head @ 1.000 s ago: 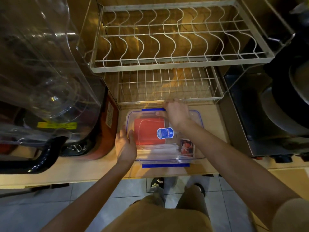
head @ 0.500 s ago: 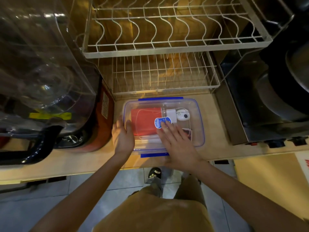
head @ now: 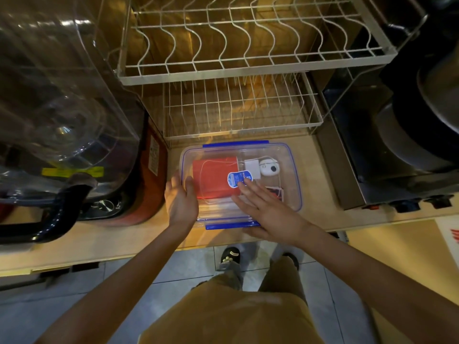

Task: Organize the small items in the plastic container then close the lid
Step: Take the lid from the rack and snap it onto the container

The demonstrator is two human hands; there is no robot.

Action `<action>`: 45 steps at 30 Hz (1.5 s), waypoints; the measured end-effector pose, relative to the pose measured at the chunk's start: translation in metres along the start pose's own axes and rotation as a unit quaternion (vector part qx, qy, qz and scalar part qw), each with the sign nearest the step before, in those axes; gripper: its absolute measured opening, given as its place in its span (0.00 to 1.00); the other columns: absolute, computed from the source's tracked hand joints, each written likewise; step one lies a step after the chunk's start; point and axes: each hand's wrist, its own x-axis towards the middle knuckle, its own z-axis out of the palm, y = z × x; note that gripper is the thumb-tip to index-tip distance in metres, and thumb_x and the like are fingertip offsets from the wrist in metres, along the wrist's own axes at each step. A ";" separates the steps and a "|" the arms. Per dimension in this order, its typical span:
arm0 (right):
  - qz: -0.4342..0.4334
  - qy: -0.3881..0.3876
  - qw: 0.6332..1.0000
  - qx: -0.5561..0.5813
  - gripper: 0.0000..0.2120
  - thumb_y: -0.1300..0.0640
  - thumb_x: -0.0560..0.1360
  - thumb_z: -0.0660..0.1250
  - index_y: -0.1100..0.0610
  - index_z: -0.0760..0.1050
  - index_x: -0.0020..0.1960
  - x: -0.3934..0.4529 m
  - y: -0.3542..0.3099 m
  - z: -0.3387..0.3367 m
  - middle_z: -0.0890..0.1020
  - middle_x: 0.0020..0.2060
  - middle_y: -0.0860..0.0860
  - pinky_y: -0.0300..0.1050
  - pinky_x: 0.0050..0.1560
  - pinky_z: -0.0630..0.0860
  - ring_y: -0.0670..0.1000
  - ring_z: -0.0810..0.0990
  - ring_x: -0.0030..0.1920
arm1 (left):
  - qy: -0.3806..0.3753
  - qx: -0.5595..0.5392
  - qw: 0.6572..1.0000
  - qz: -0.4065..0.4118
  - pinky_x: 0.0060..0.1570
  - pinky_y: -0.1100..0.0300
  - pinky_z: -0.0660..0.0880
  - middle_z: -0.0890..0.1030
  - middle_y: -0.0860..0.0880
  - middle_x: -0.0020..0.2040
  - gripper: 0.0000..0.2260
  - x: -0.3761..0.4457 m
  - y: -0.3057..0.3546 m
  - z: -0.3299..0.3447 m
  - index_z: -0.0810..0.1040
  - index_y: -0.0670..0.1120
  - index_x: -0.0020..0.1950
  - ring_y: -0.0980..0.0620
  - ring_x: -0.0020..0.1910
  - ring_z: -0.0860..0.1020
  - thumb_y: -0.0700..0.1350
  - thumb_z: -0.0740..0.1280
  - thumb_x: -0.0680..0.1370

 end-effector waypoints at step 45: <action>0.344 0.182 0.779 0.492 0.12 0.47 0.65 0.75 0.53 0.78 0.42 -0.092 0.025 -0.142 0.84 0.36 0.50 0.36 0.30 0.77 0.46 0.84 0.36 | -0.012 0.061 0.995 0.078 0.49 0.53 0.74 0.81 0.39 0.50 0.15 -0.089 0.097 -0.107 0.76 0.41 0.53 0.41 0.50 0.78 0.50 0.58 0.79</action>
